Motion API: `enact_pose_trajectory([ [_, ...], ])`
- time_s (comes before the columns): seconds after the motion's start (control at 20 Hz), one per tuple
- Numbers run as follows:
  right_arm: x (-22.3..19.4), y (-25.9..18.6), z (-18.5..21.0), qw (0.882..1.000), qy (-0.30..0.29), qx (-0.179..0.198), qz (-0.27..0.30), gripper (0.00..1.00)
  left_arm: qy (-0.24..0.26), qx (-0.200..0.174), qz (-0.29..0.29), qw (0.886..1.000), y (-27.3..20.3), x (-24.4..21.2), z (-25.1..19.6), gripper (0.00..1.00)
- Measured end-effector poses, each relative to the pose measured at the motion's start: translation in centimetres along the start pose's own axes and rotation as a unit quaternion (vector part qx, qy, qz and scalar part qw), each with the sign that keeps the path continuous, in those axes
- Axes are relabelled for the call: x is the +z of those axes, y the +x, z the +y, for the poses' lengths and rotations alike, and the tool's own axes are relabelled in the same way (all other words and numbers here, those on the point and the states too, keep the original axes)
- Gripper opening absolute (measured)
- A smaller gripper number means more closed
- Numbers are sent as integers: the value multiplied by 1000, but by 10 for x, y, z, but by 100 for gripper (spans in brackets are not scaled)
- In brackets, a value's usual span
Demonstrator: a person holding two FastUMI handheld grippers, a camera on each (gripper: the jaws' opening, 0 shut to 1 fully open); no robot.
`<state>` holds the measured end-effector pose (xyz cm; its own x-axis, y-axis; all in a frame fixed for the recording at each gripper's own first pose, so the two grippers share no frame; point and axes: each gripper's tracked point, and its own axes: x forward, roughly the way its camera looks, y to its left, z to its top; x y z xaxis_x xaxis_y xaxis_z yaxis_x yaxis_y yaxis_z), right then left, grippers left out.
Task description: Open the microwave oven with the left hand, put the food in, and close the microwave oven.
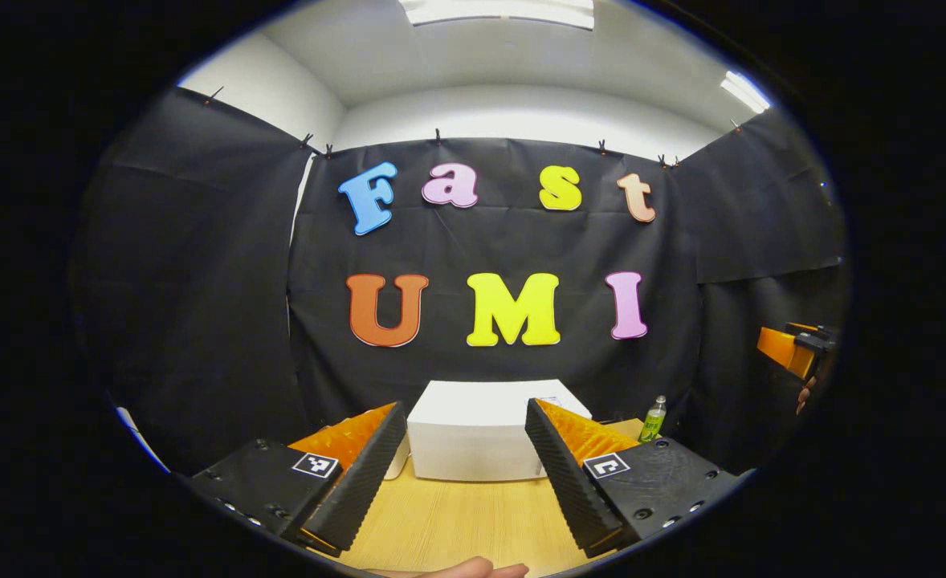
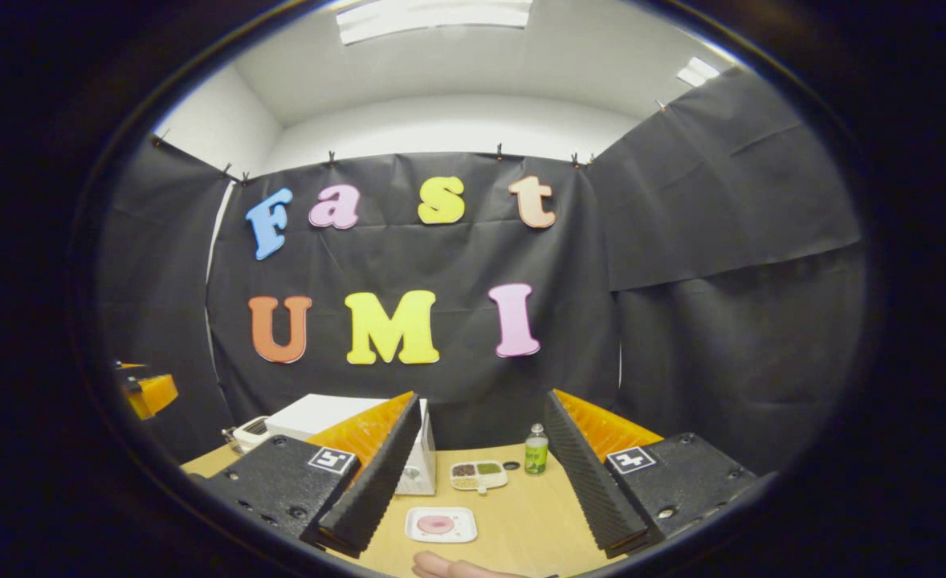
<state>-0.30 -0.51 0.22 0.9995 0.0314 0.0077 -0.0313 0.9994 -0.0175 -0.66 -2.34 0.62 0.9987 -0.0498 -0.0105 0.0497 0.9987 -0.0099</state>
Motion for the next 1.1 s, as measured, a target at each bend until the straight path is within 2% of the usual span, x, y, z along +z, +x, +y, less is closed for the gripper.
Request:
enact_pose_trajectory([
  [0.05, 0, 1, -1, 1000, 1, 1, -1, 99, -3, 0, -1, 1000, 1, 0, -1, 84],
  [0.1, -1, 2, -3, 1000, 1, 1, -2, 99, -6, 0, -1, 1000, 4, 0, -1, 95],
  [0.25, -2, 4, -4, 1000, 0, 2, -4, 99, -19, -7, -11, 1000, 11, 1, -7, 95],
  [0.3, -3, 5, -4, 1000, 1, 4, -4, 92, -24, -8, -17, 1000, 15, 0, -8, 95],
  [0.5, -12, 10, -4, 1000, 1, 11, -2, 92, -22, 1, -17, 1000, 37, -11, -13, 95],
  [0.7, -24, 19, -2, 1000, 8, 23, 8, 92, -27, -12, -19, 999, 69, -29, -34, 95],
  [0.95, -27, 31, 0, 999, 16, 36, 4, 92, -22, -40, -12, 999, 121, -83, -77, 95],
  [1.0, -28, 32, 1, 999, 15, 41, 3, 99, -31, -44, -8, 999, 131, -97, -83, 95],
  [1.1, -29, 35, 1, 999, 12, 47, -3, 99, -40, -47, 2, 998, 153, -125, -95, 95],
])
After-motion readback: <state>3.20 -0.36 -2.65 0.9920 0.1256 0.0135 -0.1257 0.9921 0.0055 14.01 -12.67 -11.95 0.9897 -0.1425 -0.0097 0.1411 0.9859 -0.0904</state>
